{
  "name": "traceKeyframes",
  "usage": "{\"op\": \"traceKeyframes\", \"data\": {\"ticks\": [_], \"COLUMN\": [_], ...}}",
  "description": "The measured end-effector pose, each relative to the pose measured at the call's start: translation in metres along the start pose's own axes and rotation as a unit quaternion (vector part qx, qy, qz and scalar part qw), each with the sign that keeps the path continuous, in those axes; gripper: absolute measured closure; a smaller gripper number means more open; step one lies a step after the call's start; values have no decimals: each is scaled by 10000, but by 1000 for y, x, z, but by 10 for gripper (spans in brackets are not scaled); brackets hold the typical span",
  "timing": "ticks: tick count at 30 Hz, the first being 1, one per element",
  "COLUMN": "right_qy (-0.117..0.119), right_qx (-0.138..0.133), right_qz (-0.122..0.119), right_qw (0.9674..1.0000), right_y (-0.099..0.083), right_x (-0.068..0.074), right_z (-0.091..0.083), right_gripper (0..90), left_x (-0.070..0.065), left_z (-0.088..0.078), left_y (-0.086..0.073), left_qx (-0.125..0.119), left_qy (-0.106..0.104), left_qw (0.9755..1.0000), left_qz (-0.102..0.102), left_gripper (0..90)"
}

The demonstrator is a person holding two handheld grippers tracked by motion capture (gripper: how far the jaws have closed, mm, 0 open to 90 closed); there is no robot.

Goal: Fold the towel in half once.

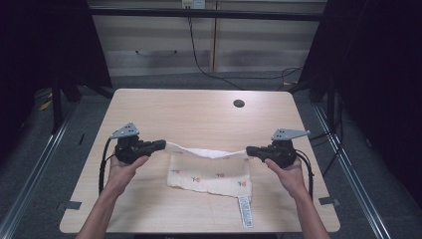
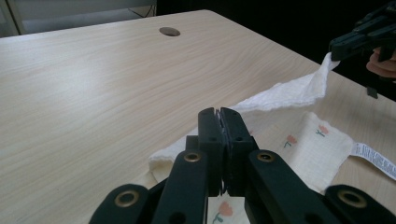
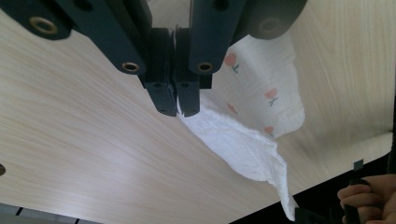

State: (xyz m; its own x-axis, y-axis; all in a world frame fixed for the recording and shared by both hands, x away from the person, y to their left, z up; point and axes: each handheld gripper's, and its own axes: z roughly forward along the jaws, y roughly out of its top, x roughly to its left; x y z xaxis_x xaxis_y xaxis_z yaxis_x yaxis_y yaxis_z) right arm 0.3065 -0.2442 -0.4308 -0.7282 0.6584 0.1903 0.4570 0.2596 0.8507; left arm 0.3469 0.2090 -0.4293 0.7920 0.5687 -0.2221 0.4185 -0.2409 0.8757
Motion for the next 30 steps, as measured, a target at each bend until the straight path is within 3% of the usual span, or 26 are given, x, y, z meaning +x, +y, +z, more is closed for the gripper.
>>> {"op": "traceKeyframes", "data": {"ticks": [9,21,24,27,30], "right_qy": [88,153,193,196,188], "right_qx": [40,302,452,641,754], "right_qz": [-136,-204,-198,-183,-160], "right_qw": [9999,9992,9986,9976,9968], "right_y": [-13,-40,-49,-60,-65], "right_x": [16,34,37,41,42], "right_z": [-9,-10,-6,-3,-4], "right_gripper": [879,878,878,874,863], "left_x": [-6,-16,-19,-24,-22], "left_z": [-10,-9,-7,-2,0], "left_y": [-19,-43,-46,-57,-66], "left_qx": [117,447,585,886,1025], "left_qy": [10,-20,-32,-72,-80], "left_qw": [9999,9989,9981,9956,9944], "left_qz": [15,100,203,299,241], "left_gripper": [884,884,884,883,881]}}
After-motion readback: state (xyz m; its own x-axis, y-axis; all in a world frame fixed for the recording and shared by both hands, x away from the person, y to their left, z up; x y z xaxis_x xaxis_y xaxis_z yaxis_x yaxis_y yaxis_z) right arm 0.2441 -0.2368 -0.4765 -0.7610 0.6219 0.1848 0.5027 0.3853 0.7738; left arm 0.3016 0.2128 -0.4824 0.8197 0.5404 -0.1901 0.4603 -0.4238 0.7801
